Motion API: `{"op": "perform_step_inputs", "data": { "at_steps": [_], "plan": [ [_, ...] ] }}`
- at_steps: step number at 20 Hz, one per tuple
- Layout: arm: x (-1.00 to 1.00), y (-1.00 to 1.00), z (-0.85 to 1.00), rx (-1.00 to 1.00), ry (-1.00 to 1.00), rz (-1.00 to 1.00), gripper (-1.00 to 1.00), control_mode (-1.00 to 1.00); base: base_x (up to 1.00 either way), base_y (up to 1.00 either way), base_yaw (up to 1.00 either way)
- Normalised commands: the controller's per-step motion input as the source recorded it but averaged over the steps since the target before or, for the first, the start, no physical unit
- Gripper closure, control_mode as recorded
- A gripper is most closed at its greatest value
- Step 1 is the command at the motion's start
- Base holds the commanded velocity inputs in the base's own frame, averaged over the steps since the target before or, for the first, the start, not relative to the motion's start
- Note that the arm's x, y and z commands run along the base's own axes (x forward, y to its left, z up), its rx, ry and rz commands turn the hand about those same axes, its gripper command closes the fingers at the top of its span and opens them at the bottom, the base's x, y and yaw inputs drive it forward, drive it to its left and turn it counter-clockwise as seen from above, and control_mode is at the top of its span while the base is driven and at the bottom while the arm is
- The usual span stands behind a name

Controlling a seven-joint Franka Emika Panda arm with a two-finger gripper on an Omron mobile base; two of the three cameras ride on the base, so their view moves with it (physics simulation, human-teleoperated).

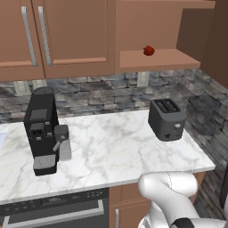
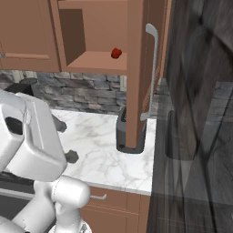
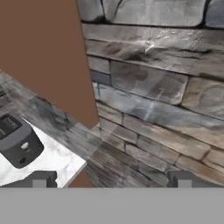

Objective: Pick the bell pepper from the counter and place it in the cabinet. Then close the cabinet.

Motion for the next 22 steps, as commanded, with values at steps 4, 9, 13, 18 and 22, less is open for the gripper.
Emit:
{"op": "perform_step_inputs", "data": {
  "at_steps": [4, 9, 13, 18, 22],
  "plan": [
    [0.55, -0.38, 0.00, 0.08, 0.12, 0.00, -1.00, -1.00, 0.00, 0.00, 0.00],
    [0.74, -0.24, -0.01, 0.09, 0.06, 0.02, -1.00, -1.00, 0.00, 0.00, 0.00],
    [0.55, -0.08, -0.10, 0.10, -0.01, 0.05, -1.00, -1.00, 0.00, 0.00, 0.00],
    [0.27, -0.18, -0.16, 0.10, -0.09, 0.07, -1.00, -1.00, 0.00, 0.00, 0.00],
    [-0.06, -0.53, -0.17, 0.05, -0.01, 0.01, -1.00, -1.00, 0.00, 0.00, 0.00]
  ]
}}
